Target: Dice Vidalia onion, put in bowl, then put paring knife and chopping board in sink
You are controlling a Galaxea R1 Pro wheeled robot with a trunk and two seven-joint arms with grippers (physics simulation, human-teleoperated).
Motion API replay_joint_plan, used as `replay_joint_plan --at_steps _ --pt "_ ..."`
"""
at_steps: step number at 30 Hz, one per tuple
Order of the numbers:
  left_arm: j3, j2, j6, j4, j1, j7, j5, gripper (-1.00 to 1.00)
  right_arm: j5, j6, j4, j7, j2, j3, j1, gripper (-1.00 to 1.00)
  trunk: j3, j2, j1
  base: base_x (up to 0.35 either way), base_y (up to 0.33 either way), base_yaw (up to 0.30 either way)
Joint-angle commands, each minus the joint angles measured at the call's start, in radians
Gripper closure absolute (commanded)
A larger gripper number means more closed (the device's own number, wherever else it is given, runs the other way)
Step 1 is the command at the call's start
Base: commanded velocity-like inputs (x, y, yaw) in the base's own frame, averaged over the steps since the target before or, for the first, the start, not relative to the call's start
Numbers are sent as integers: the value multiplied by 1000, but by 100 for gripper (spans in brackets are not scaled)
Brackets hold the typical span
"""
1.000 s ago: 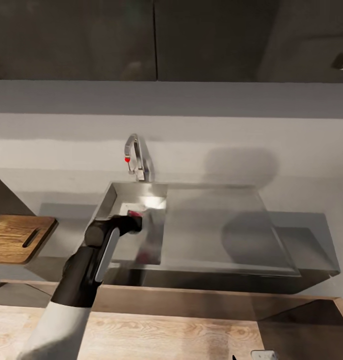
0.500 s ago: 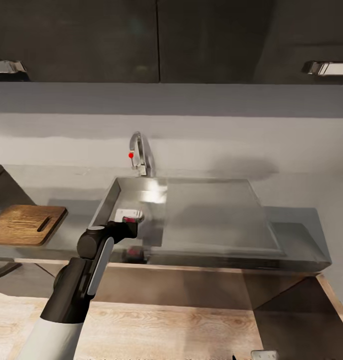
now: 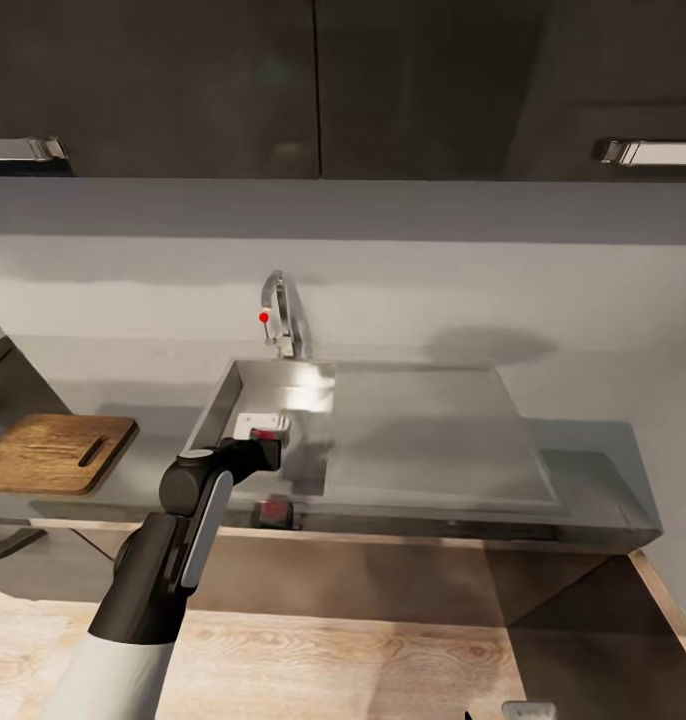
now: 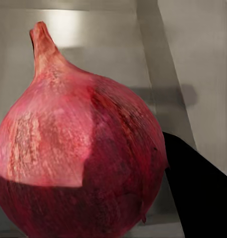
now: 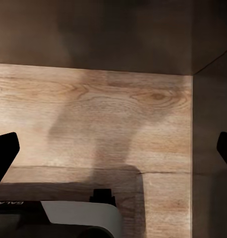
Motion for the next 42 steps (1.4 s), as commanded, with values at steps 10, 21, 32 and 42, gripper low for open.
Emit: replay_joint_plan --at_steps 10,21,32,42 --pt "0 4 -56 -1 -1 7 8 100 9 -6 12 4 1 -8 -1 -100 14 -2 1 -122 0 0" --pt "-2 10 -301 -1 2 -44 9 100 9 -6 13 4 -1 -11 -1 -100 31 -2 1 -46 0 0" --pt "2 13 -395 -2 2 -139 7 100 8 -7 13 4 -2 -13 -1 -100 49 -2 1 0 0 0" --pt "7 43 -410 -2 3 -141 7 100 8 -52 13 4 -1 -10 -1 -100 65 -2 1 0 203 0"
